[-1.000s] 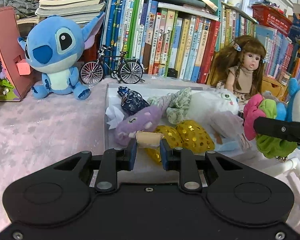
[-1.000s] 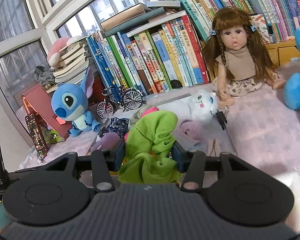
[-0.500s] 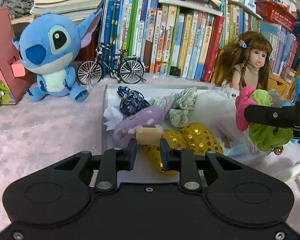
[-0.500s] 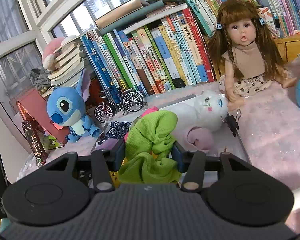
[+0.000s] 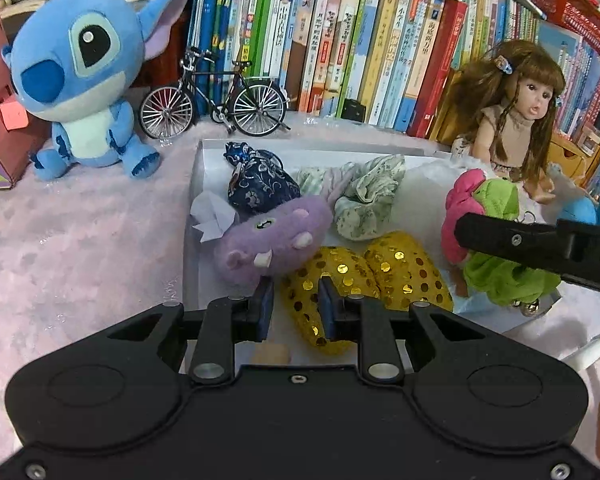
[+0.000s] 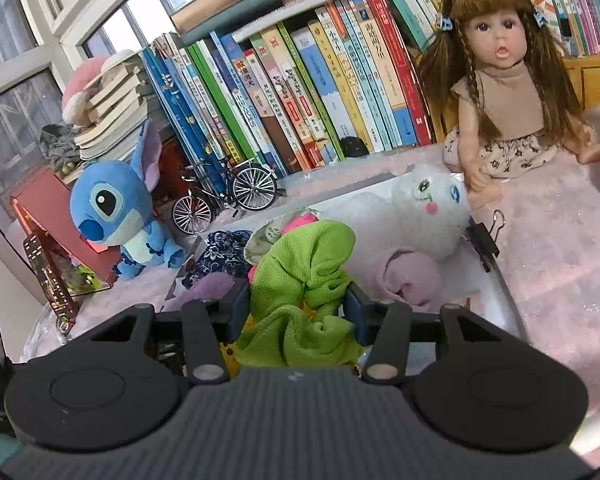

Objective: Organize soft objects
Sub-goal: 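Open the left tool to drop the sponge while the right tool releases the scrunchie in the box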

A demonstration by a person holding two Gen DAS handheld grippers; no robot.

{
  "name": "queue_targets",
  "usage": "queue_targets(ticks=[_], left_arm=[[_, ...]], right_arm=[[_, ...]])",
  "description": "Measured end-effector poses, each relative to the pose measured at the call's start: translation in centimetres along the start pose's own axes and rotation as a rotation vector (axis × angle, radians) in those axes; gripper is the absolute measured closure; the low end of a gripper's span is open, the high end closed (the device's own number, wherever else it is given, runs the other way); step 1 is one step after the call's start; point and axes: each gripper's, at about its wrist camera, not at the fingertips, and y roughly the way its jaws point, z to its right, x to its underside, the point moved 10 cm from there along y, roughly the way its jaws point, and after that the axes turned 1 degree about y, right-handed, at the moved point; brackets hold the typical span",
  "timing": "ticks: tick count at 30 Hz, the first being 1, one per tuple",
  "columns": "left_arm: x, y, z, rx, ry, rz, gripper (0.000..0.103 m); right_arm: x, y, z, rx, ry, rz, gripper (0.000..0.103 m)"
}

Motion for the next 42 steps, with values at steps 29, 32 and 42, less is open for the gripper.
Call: queue_targets(ticks=[29,32,42], left_arm=[[-0.7,2.2,-0.7,0.030,-0.042,-0.055,0.079],[-0.7,2.2,-0.7,0.031,-0.039,-0.053,0.078],[-0.9,1.2,-0.7,0.020,-0.023,-0.032,0.067]], right_arm=[[0.1,3.7,1.8,0.029,0.096,-0.065,0.044],[0.2,3.9,2.0,0.024,0.112,-0.066,0.045],[-0.2,3.0,1.6,-0.024,0.133,-0.039,0.027]])
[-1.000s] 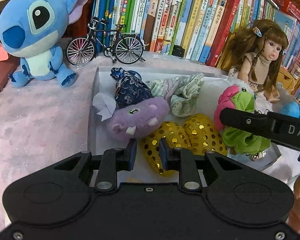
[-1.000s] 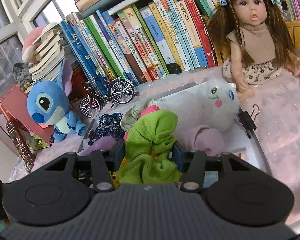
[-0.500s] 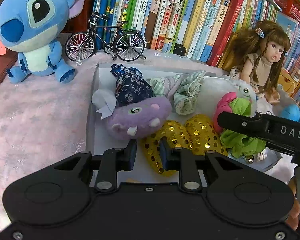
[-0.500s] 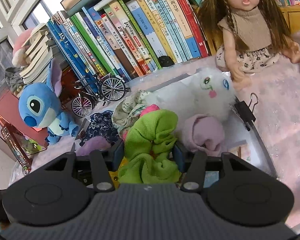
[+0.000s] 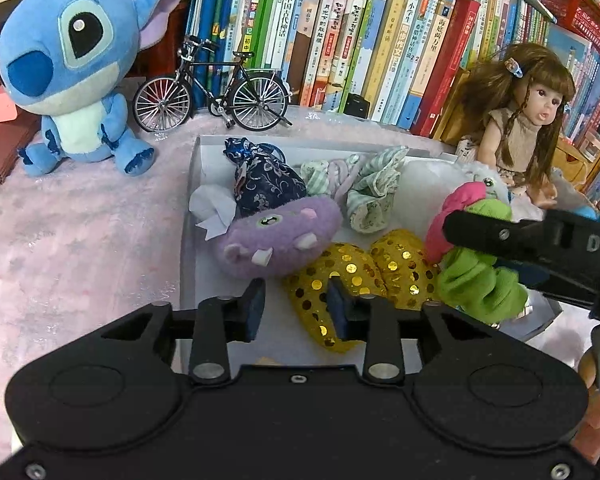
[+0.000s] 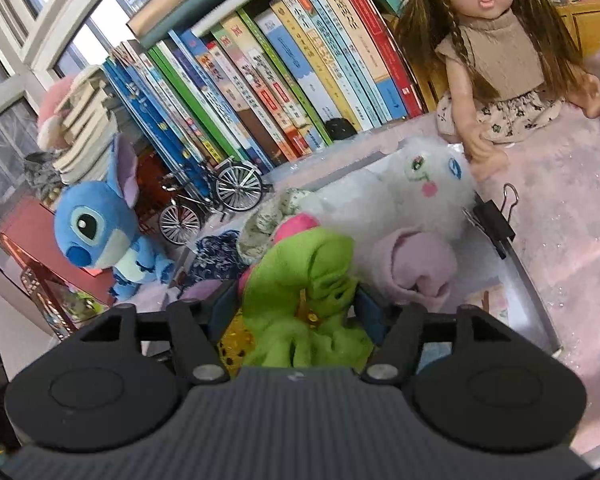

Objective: Organize soft objects
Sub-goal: 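Open the left tool to drop the sponge while the right tool releases the scrunchie in the box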

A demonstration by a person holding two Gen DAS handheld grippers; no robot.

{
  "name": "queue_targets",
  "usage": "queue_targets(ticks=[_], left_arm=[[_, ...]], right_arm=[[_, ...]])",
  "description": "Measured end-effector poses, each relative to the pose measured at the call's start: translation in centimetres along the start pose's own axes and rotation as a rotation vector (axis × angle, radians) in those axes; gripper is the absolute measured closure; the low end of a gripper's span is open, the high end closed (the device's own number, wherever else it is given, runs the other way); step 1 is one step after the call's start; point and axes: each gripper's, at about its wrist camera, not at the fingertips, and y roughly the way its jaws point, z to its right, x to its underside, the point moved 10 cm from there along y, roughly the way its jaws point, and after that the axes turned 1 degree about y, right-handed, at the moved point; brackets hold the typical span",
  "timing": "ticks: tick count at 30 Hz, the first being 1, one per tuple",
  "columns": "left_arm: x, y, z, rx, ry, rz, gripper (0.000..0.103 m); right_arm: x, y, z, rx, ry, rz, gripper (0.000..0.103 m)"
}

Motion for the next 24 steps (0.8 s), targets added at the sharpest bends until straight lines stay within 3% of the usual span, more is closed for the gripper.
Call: queue_targets(ticks=[8,24], left_arm=[[0.4,-0.8,0.2,0.007,0.014,0.006,0.054],[0.8,-2.5,1.1,-0.006,0.075,0.037,0.042]], right_arm=[[-0.3,-1.4,-0.5,-0.031,-0.011,0.024,0.023],[-0.5,-4.0,-1.5,-0.053,-0.066,0.061,0.019]])
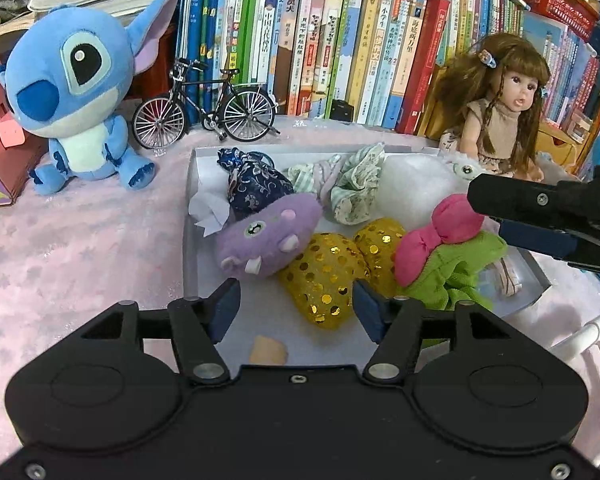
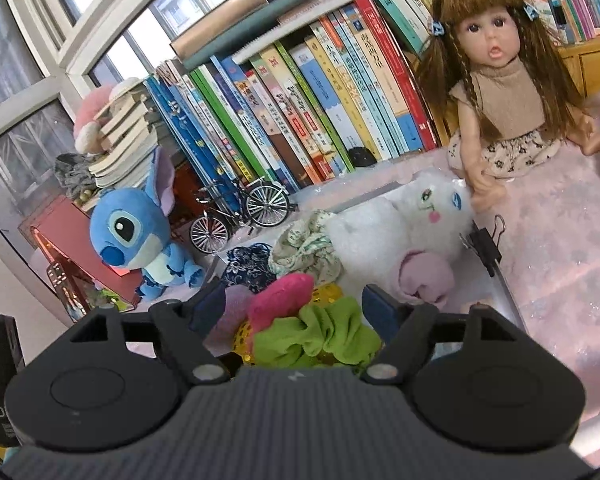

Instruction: Organize soft objects

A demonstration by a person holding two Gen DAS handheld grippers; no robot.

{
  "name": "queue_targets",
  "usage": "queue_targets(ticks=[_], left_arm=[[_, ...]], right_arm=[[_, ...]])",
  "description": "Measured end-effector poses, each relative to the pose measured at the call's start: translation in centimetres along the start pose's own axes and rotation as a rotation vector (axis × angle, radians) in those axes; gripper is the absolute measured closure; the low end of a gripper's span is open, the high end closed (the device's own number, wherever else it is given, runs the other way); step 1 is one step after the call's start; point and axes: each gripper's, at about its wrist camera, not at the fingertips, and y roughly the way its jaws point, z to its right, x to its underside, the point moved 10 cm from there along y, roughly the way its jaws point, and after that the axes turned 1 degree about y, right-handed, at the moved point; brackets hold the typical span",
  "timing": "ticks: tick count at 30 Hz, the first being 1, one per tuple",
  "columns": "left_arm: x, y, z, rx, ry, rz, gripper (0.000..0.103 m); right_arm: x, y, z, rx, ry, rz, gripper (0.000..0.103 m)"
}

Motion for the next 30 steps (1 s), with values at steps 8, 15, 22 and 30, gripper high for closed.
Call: queue_targets(ticks=[8,15,22,30], left_arm=[[0.1,-0.8,0.2,-0.005,0.019,0.020,0.038],[0.3,-1.9,0.3,-0.002,0.020,0.037,0.031],[0.5,-3.4,0.5,-0.001,0.030,0.074,0.025],[1.5,-5.8,0.6,0.002,0.032,0.126,0.020]], right_arm=[[0.0,-1.3,-0.3,-0.011,-0.021,0.016,0.018],[0.2,-2.2,-0.6,0.003,-0.065,0.033,0.014],[0.5,-3.4,-0.7,0.026,-0.108,0.056,0.012],[1.0,-5.8,-1.1,0.060,-0.165,0.124,0.005]])
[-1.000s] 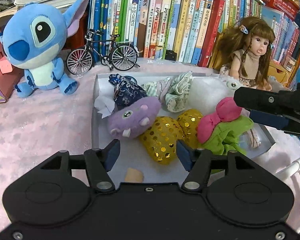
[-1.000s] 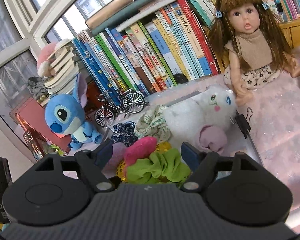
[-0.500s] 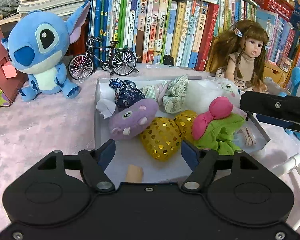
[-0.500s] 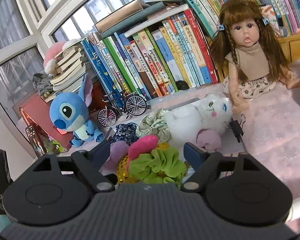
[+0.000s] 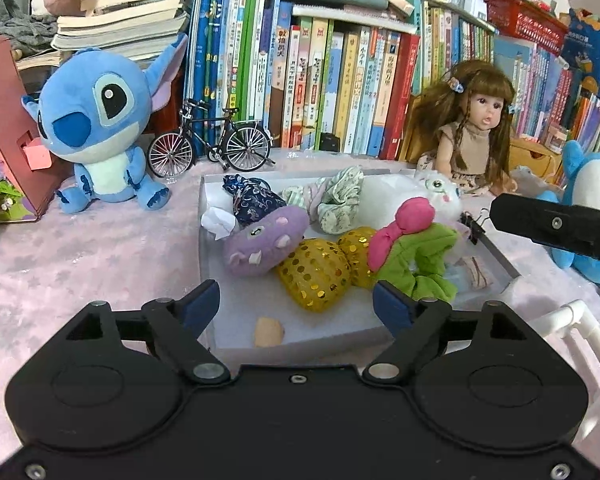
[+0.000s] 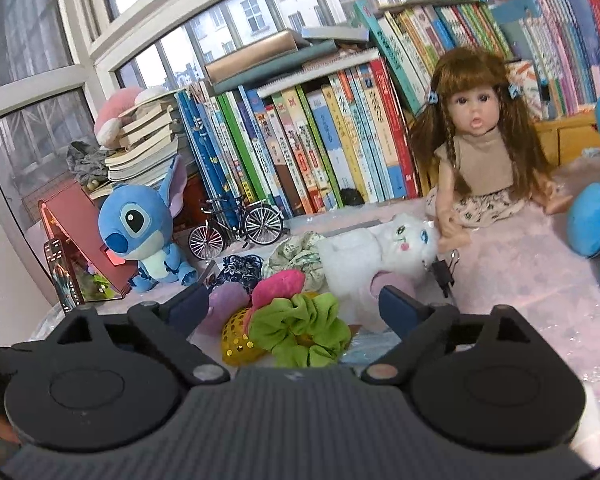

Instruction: Organize soft objects

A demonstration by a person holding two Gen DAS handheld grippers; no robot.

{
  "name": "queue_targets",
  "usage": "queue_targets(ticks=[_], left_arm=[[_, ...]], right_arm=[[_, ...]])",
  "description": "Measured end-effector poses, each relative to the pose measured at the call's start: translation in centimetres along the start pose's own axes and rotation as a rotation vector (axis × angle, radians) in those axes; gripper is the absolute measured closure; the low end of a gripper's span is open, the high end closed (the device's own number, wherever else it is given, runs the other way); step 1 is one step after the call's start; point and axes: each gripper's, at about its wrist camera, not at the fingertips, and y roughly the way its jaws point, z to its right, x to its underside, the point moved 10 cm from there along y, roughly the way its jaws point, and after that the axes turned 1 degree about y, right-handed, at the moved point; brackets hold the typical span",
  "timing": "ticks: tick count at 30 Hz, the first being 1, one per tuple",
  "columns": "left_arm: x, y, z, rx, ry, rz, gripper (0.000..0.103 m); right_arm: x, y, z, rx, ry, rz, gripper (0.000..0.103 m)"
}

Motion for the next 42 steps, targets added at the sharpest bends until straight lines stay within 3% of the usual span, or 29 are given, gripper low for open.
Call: queue_targets(ticks=[17,42], left_arm=[[1.7,-4.5,0.2,-0.017,0.010,0.097,0.016],[6.7,-8.7,-0.7,-0.053,-0.041,0.137,0.012]], right_arm=[[2.0,-3.6,-1.0,0.047,-0.086,0.058,0.000],[6.5,-8.4,-0.9,0.142,-0.161,0.135,0.000]])
